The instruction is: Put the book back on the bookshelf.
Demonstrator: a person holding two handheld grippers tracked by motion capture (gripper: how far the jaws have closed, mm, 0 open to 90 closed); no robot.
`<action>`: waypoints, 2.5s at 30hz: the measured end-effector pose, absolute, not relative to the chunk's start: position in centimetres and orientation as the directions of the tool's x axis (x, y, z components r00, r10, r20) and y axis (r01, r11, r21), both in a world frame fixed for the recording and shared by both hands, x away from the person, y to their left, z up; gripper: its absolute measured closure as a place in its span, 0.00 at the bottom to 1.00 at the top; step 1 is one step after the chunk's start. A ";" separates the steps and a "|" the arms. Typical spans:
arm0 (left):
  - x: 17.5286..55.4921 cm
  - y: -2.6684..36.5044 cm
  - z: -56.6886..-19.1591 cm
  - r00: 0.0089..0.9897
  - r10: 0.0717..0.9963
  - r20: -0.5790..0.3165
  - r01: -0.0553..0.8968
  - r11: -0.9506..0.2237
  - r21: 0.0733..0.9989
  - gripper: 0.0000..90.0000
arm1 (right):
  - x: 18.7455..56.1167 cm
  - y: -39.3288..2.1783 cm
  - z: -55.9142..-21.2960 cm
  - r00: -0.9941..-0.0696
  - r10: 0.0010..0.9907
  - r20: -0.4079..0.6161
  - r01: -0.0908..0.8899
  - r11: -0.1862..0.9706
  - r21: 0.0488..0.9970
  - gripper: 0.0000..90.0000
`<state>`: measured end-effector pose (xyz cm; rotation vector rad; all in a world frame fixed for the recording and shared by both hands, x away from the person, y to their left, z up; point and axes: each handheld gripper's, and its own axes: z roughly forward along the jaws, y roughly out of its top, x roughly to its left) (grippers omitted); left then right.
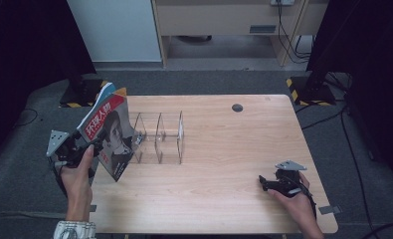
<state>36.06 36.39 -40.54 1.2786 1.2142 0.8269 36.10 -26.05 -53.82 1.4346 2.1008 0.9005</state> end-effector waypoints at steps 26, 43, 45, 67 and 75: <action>33.7 35.6 -42.8 0.194 0.973 -0.127 0.222 0.083 0.972 0.05 | 36.0 -25.9 -53.9 -0.371 0.929 0.002 0.650 0.259 0.714 0.07; 32.2 35.0 -43.3 0.203 0.972 -0.120 0.237 0.070 0.969 0.06 | 36.0 -25.8 -53.9 -0.364 0.931 0.002 0.652 0.253 0.715 0.07; 32.0 34.8 -43.5 0.205 0.970 -0.131 0.247 0.078 0.966 0.06 | 36.0 -25.8 -53.9 -0.364 0.931 0.003 0.652 0.253 0.715 0.07; 29.1 33.4 -43.6 0.226 0.968 -0.109 0.245 0.052 0.968 0.07 | 35.8 -25.8 -53.9 -0.359 0.933 0.002 0.654 0.250 0.714 0.07; 27.8 32.0 -43.7 0.274 0.958 -0.089 0.247 0.020 0.969 0.09 | 35.8 -25.8 -53.9 -0.359 0.933 0.002 0.653 0.250 0.714 0.07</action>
